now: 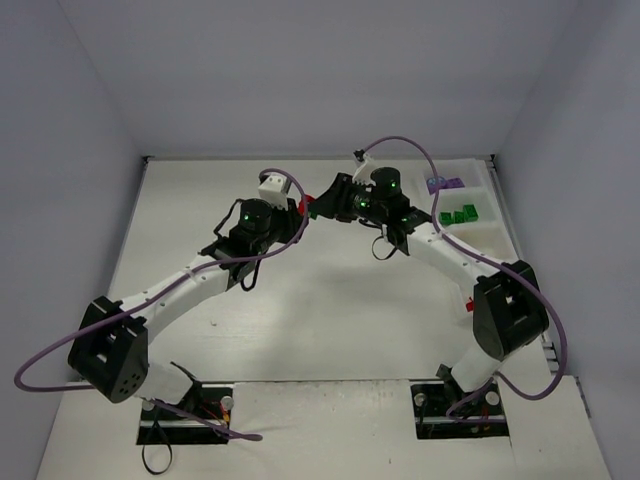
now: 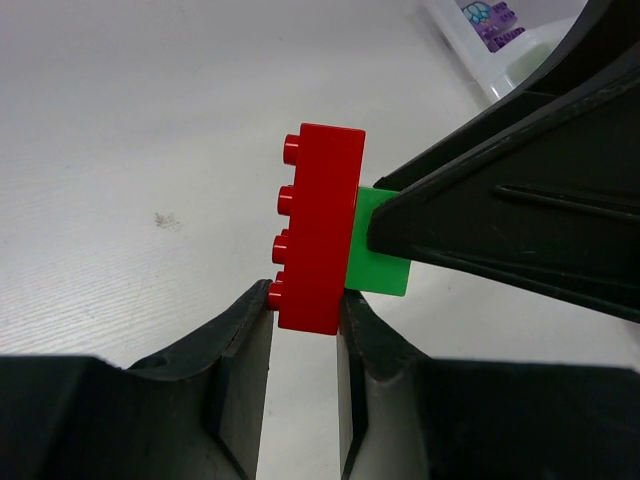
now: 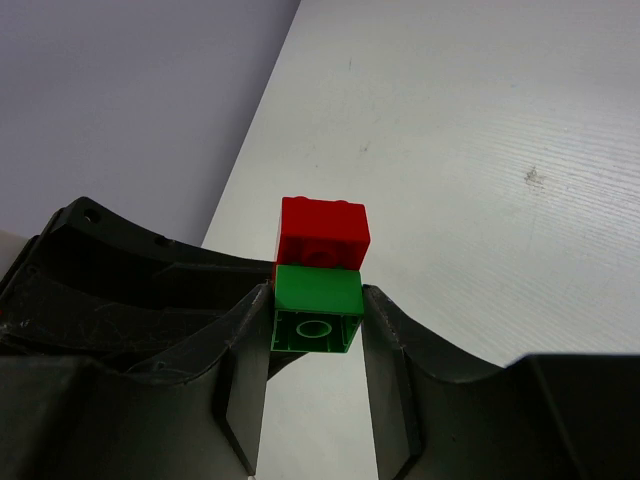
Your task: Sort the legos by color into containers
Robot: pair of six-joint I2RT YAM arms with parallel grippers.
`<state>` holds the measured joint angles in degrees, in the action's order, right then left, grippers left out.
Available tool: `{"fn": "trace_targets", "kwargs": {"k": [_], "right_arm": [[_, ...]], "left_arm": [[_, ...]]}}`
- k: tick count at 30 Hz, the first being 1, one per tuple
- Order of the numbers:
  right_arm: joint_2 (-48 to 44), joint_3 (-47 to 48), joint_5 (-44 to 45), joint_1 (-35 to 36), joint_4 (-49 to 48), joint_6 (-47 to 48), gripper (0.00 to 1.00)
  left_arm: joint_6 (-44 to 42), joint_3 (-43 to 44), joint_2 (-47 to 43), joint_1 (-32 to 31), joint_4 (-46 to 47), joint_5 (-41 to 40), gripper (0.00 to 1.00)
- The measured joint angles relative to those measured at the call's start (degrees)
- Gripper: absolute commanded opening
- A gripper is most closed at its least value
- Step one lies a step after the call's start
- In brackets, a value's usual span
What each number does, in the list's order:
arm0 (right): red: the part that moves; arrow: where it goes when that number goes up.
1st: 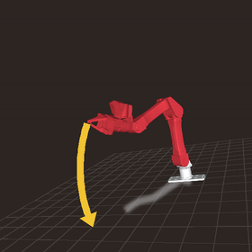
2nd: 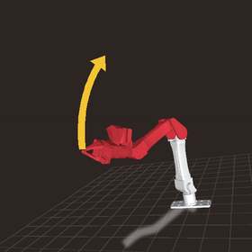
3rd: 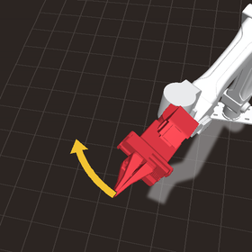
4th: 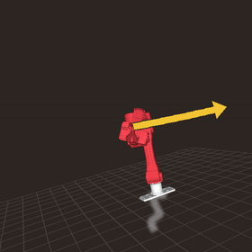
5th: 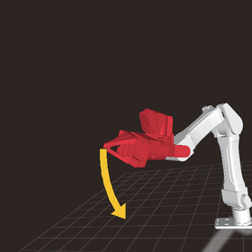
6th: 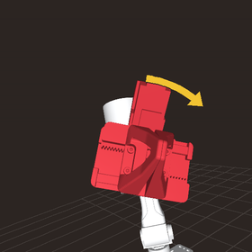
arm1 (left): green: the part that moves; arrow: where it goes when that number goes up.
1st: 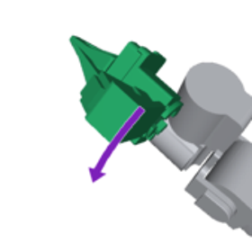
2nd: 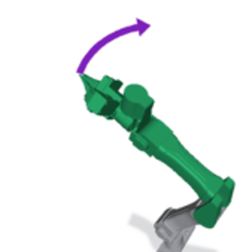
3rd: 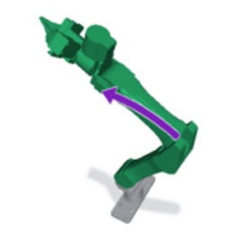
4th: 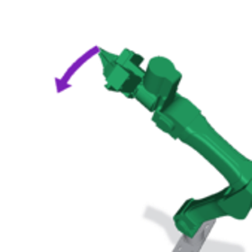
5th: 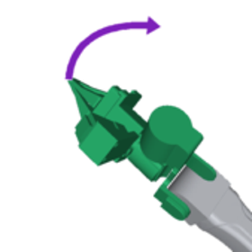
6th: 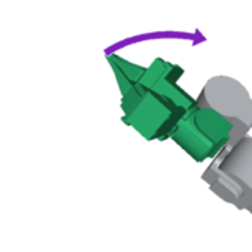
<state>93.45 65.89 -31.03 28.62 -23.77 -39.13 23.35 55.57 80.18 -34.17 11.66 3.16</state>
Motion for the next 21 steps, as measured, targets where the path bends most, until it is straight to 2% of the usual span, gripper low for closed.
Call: {"fn": "trace_targets", "kwargs": {"k": [1,2,13,17,21], "right_arm": [[0.00,0.00,0.04,0.00,0.00,0.00,0.08],[0.00,-0.09,0.09,0.02,-0.04,0.00,0.00],[-3.26,-2.86,1.33,-0.72,2.84,1.84,0.00],[-8.55,-5.62,1.81,-4.94,6.69,3.78,0.00],[-13.05,-6.71,3.06,-12.02,10.36,6.97,0.00]], "left_arm": [[0.02,0.00,0.00,0.00,-0.02,0.00,0.03],[0.02,0.00,0.00,0.00,-0.02,0.00,0.03],[3.48,0.02,0.28,0.00,-2.62,-1.77,0.00],[4.39,0.02,1.29,1.90,-3.13,-3.87,0.00],[4.52,0.02,1.68,2.80,-4.33,-5.16,0.00]]}}
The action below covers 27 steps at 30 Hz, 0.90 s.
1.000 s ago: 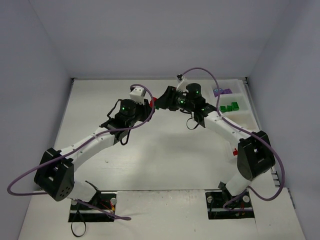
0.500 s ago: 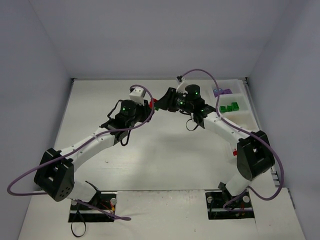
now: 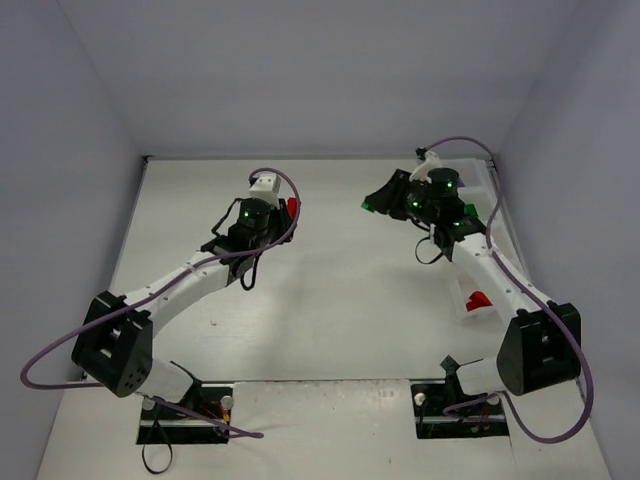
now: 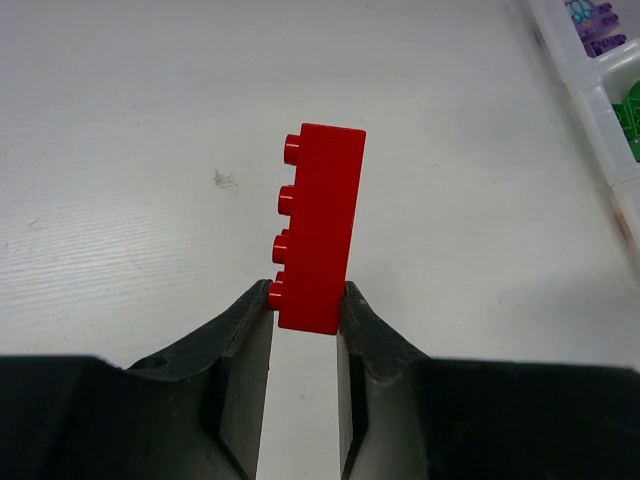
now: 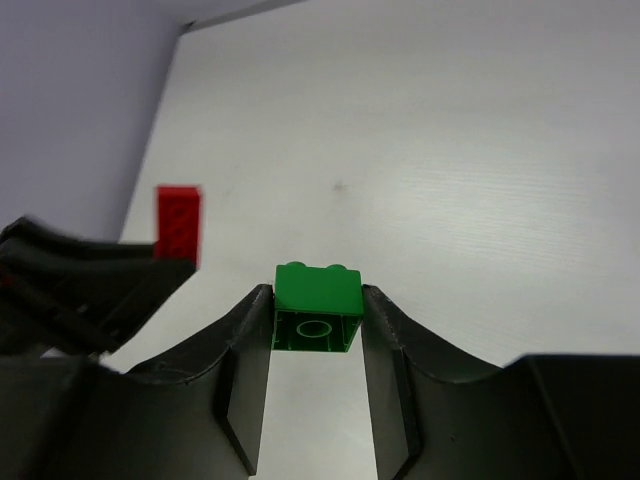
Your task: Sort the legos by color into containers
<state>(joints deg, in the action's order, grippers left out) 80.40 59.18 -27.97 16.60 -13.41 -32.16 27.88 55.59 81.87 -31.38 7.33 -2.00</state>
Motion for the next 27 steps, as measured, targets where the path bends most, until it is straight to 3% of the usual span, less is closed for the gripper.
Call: {"fn": "trace_targets", "kwargs": {"k": [8,16,24,25,27], "right_arm": [[-0.26,1.27,19.78,-11.37,9.40,7.65,0.00],[9.44,7.98,34.88,-18.64,10.86,9.01,0.01],[21.00,13.73,36.52,-21.55,10.82,10.82,0.16],[22.03,14.16,36.15,-21.55,10.88,10.93,0.20],[24.02,14.93,35.10,-21.55,10.91,11.08,0.36]], "left_arm": [[-1.99,-0.13,-1.79,-0.07,-2.97,0.70,0.00],[-6.10,-2.97,-10.80,-0.07,-6.91,6.36,0.00],[-8.24,-6.01,-14.80,-0.07,-10.58,10.78,0.00],[-8.39,-6.01,-14.84,-0.07,-10.99,11.06,0.00],[-8.63,-6.01,-14.82,-0.07,-11.50,11.45,0.00]]}}
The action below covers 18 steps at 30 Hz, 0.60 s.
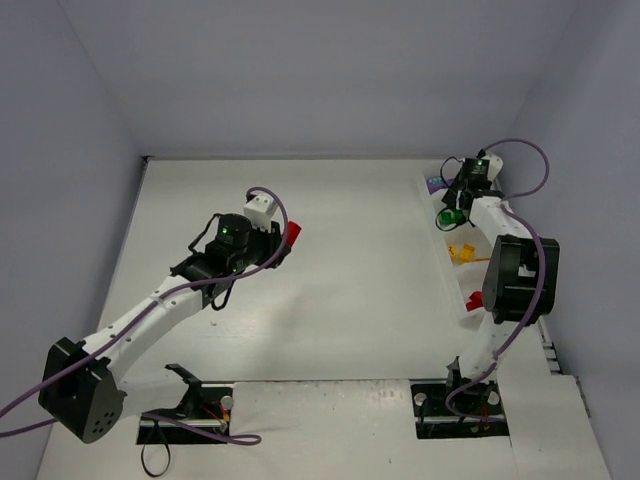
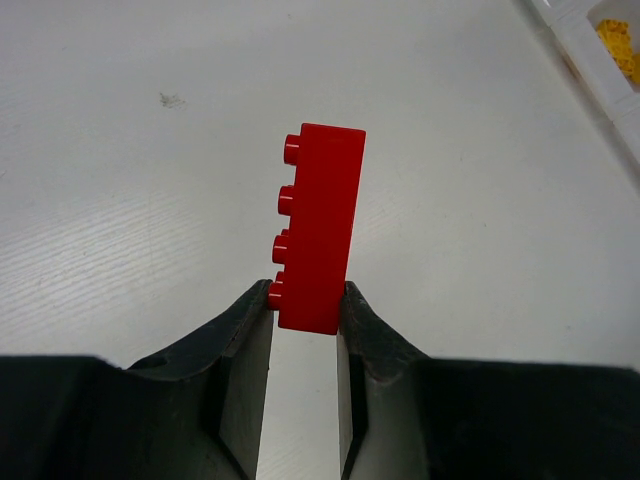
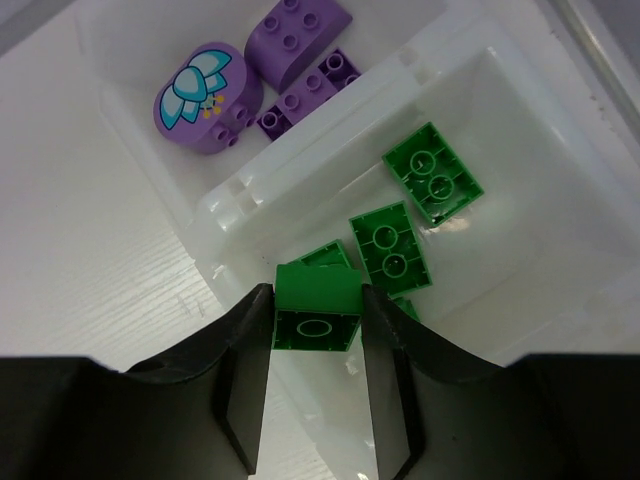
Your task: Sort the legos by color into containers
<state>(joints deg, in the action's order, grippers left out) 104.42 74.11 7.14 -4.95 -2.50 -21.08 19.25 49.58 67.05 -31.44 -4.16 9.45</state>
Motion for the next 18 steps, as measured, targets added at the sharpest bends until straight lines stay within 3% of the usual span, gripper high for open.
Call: {"fn": "trace_targets", "kwargs": {"k": [2,8,13,14,18], "right_arm": [[1.36,0.26,-0.57,0.00,-0.04,-0.07,0.50],[2.21,0.26,-1.11,0.00,0.11,0.13,0.67],[1.07,0.22,-3.30,0.17,0.57,0.09,0.68],[-4.55,-0.15,-9.03,0.63,0.87,-0.13,0.72],[-10.64,-1.66,-17.70,3.76,0.13,-1.33,0.75]], "left_arm": [[-0.33,0.00,0.00,0.00,-0.28,0.57,0.00],[-1.01,0.07,1.03,0.00,-0.33,2.54,0.04],[-1.31,0.66,2.99,0.00,-0.28,4.26,0.04],[-1.40,0.74,3.15,0.00,-0.09,4.33,0.04],[-2.23,2.38,3.63,0.00,1.75,4.46,0.04]]}}
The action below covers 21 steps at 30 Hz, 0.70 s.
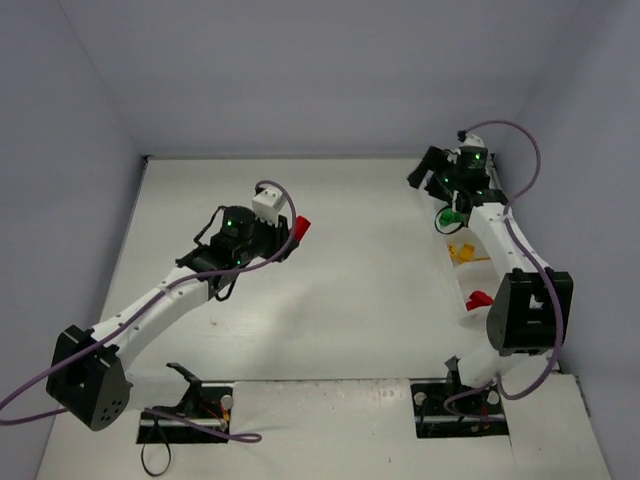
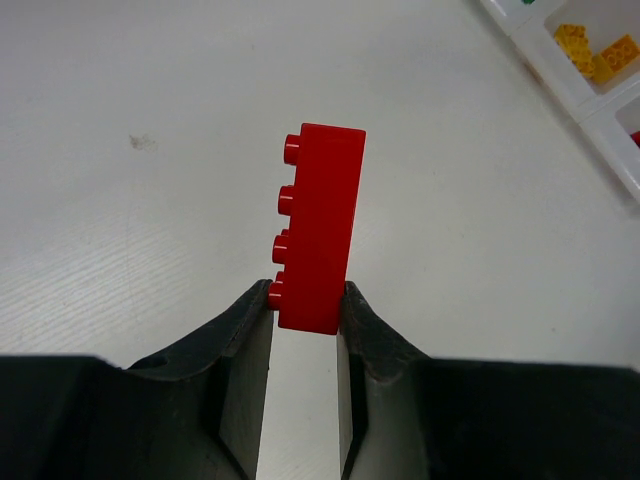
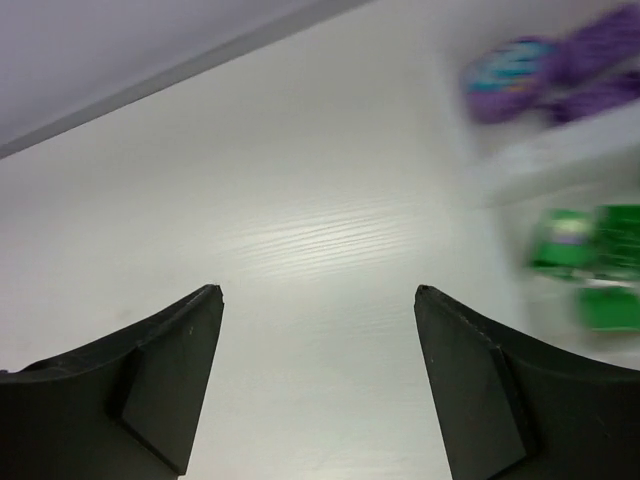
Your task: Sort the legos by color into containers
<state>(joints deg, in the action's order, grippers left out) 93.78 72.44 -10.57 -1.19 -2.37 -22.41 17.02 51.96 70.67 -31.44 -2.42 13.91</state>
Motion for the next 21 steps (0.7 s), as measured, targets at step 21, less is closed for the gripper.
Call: {"fn": "trace_targets", "kwargs": {"k": [21], "right_arm": [[-5.46,-4.55,-27.10,29.59,-13.90,-14.38,0.77]], "left_arm": [[-0.33,5.46,4.33,-0.96,5.64,-1.92,0.04]]}}
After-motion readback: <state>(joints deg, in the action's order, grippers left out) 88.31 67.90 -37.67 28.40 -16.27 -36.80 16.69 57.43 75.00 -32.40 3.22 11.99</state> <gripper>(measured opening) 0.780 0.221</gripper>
